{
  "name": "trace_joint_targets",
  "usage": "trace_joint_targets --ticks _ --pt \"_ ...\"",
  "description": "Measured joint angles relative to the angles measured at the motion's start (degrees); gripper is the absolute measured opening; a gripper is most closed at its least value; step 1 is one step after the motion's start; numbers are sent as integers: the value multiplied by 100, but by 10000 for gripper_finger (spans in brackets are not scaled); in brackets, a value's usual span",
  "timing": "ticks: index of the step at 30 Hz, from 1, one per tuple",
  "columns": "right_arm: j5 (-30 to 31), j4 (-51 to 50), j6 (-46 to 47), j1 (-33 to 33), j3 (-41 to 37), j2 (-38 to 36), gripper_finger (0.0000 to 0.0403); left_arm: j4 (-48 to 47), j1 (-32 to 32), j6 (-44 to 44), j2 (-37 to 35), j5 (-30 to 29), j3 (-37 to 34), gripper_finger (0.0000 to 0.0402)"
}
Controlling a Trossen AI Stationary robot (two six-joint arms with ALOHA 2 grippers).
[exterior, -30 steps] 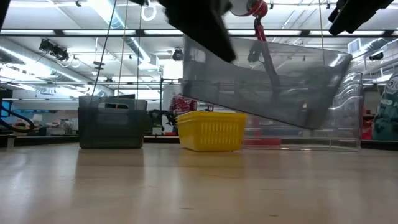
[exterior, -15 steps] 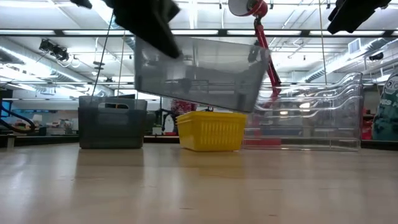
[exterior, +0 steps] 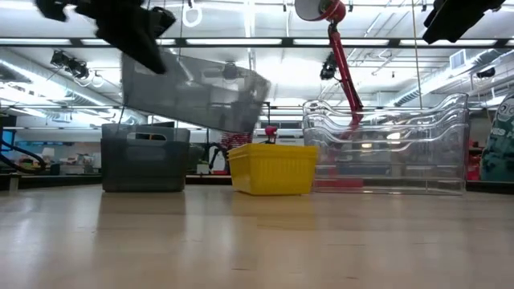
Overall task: Stack baskets by color
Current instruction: Stack the right black bin on top of the left black bin
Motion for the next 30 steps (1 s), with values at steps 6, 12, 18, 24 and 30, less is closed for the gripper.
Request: trace_joint_targets --ticks 6,12,18,24,30 --pt "0 -2 -2 -2 0 2 5 -926 -36 669 -604 74 -19 5" --pt "85 58 6 -2 -114 2 5 -1525 -22 2006 -898 -312 -19 6" --pt "75 133 166 -1 -340 7 5 -1823 40 2658 -985 -958 -16 5" --pt "42 360 176 1 -451 6 5 -2546 233 2515 -1117 -993 345 5" --pt "86 691 -85 -2 -452 7 5 -3599 595 2531 -1232 -956 1060 5"
